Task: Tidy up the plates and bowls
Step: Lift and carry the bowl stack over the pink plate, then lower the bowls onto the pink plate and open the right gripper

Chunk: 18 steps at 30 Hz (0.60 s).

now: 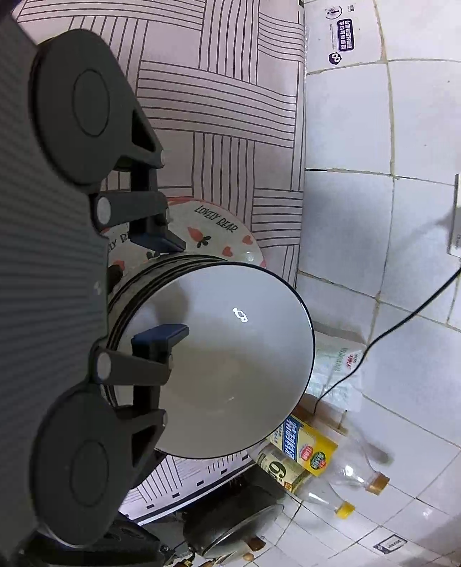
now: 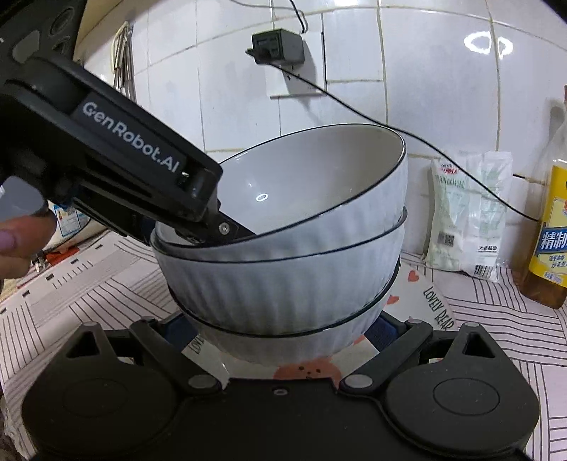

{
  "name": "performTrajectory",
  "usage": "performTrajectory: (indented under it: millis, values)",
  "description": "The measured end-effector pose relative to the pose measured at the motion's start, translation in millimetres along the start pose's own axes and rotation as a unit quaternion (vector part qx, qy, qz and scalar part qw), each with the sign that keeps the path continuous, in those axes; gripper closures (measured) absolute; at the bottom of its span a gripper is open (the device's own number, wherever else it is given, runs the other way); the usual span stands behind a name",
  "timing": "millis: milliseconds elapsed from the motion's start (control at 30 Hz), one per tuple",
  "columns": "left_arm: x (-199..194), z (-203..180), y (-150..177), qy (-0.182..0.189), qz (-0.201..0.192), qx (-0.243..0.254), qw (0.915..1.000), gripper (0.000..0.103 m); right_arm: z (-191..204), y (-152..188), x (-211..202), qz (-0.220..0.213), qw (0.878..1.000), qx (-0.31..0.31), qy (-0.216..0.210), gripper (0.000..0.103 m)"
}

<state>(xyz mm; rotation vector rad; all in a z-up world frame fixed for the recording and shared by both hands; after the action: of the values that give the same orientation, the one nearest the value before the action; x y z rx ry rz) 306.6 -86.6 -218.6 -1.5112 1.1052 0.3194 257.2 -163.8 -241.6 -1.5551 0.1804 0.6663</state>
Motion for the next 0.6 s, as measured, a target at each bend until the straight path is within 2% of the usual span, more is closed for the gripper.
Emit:
performTrajectory:
  millis: [133, 400, 600]
  values:
    - [6, -1, -2, -0.010, 0.004, 0.005, 0.9999, 0.061, -5, 0, 7, 0.014, 1.000, 0.001, 0.000, 0.005]
    - [18, 6, -1, -0.030, 0.022, -0.025, 0.9990, 0.061, -4, 2, 17, 0.034, 0.999, 0.010, 0.005, 0.005]
    - [17, 4, 2, -0.030, 0.022, -0.022, 0.9991, 0.061, -7, 7, 18, 0.040, 0.999, 0.030, 0.003, 0.005]
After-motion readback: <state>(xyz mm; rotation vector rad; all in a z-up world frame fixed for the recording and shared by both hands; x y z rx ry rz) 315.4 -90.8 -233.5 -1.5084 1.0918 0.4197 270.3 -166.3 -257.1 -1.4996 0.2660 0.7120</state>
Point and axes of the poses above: each gripper's, at about its wrist camera, not at the fingertips, and x roughly the way its jaws point, z to its left, y to its underside, the point moved 7 cm from there along x, roughly the way its jaws point, and after that the axes turned 3 degrees about z, right-handed, at the moved point
